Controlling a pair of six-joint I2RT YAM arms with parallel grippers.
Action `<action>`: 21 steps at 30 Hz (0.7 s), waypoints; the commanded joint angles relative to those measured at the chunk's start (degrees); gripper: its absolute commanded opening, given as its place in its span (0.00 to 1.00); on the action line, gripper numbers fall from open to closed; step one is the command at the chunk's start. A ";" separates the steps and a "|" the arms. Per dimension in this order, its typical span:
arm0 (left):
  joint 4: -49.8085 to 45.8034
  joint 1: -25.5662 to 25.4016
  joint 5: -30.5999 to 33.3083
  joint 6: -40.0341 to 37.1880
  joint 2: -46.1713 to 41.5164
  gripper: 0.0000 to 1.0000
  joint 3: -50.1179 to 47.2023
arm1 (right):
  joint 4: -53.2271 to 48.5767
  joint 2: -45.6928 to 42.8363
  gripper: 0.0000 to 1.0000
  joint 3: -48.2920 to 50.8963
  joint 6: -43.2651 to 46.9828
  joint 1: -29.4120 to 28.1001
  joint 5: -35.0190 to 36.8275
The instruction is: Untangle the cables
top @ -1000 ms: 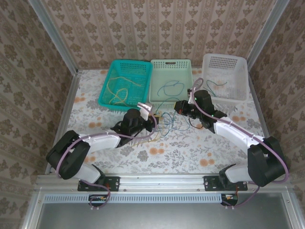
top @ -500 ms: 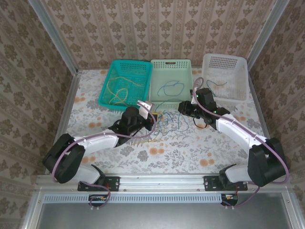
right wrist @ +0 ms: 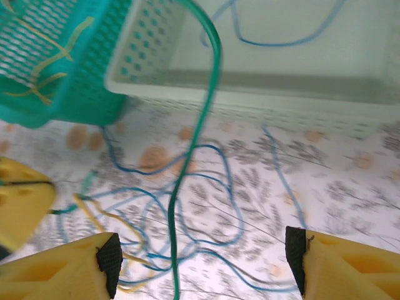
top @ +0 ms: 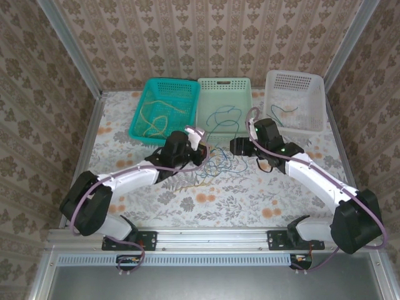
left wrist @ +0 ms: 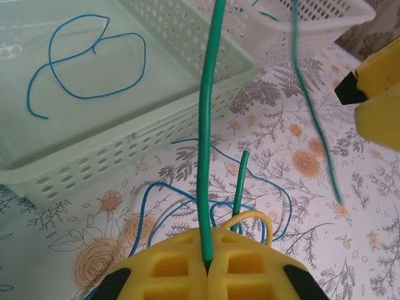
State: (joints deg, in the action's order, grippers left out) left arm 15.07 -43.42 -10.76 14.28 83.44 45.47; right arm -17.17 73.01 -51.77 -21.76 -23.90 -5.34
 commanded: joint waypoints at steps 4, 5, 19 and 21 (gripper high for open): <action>-15.37 -1.45 1.12 -8.35 0.43 0.00 5.69 | -6.29 -2.34 0.76 1.19 4.08 0.09 7.65; -17.23 -1.68 1.48 -9.93 0.27 0.00 6.26 | -5.91 -2.92 0.76 1.63 4.19 0.11 7.37; -33.02 -3.42 5.24 -25.44 -0.24 0.00 11.81 | -6.71 -3.76 0.77 3.25 5.00 0.11 7.19; -33.65 -3.58 5.88 -26.53 0.26 0.00 12.39 | -6.39 -3.51 0.77 3.25 4.56 0.25 7.06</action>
State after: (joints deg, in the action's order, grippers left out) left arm -14.68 -46.54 -7.07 -7.29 83.70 55.61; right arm -22.22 69.41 -48.99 -17.74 -23.88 0.27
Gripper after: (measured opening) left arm 0.046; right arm 0.771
